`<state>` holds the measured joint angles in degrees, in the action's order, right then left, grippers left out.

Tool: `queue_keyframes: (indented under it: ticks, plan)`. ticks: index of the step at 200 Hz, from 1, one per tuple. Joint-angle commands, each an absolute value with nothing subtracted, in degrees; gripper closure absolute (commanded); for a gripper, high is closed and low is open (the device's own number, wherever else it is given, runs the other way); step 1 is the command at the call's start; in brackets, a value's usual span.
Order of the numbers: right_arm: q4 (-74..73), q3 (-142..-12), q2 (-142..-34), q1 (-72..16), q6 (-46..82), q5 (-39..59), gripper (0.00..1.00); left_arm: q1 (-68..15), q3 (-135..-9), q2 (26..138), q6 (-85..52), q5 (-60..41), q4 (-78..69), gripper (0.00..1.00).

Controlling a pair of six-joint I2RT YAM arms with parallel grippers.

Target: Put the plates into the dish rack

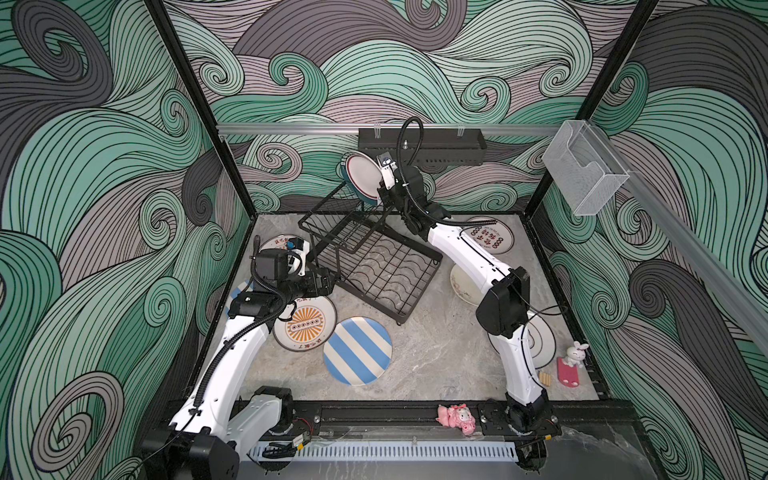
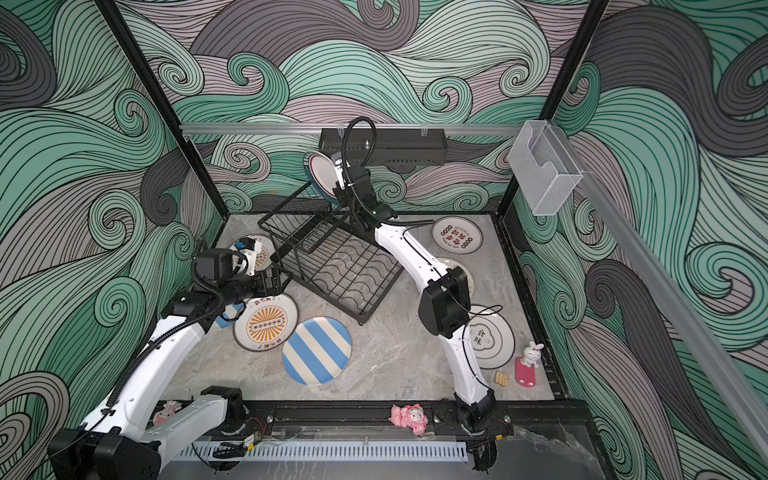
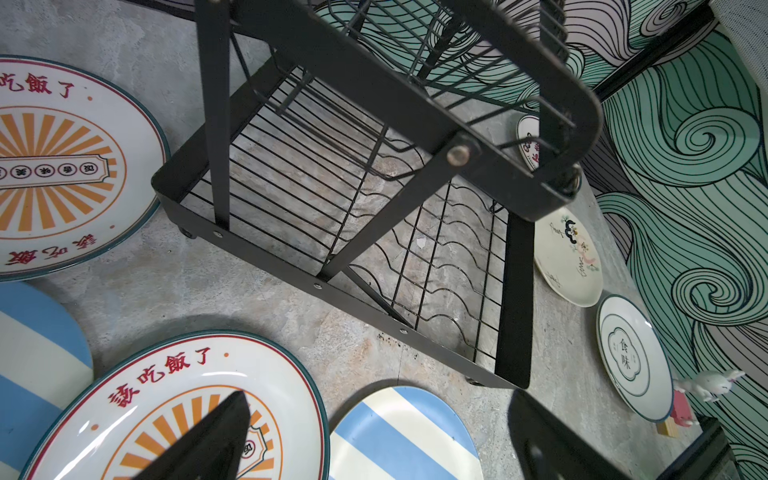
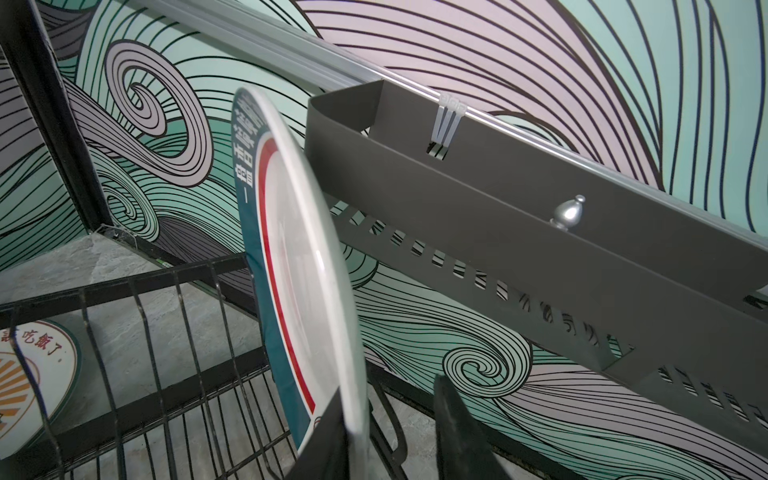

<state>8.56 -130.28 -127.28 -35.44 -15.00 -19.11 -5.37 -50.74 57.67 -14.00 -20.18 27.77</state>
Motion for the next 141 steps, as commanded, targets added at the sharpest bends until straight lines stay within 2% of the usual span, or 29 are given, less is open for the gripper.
queue_keyframes:
  ticks: [1, 49, 73, 118, 141]
  plan:
    - [10.21, -133.74, -128.13, -34.21, -16.07, -18.54, 0.63, -4.92, -50.77, 58.10, -14.15, -21.14, 27.08, 0.02]
    - [15.70, -136.42, -128.18, -33.58, -14.05, -11.16, 0.45, -4.83, -50.81, 58.03, -14.15, -21.27, 27.07, 0.01]
    - [18.06, -137.55, -128.54, -33.15, -12.92, -8.01, 0.40, -4.83, -50.80, 57.97, -14.15, -21.35, 27.07, 0.02]
    - [20.30, -141.59, -131.17, -33.01, -12.43, -5.67, 0.39, -4.74, -50.71, 58.10, -14.15, -21.36, 27.00, 0.02]
    - [22.59, -143.17, -132.56, -33.05, -12.42, -5.48, 0.45, -4.75, -50.71, 58.18, -14.13, -21.40, 27.00, 0.02]
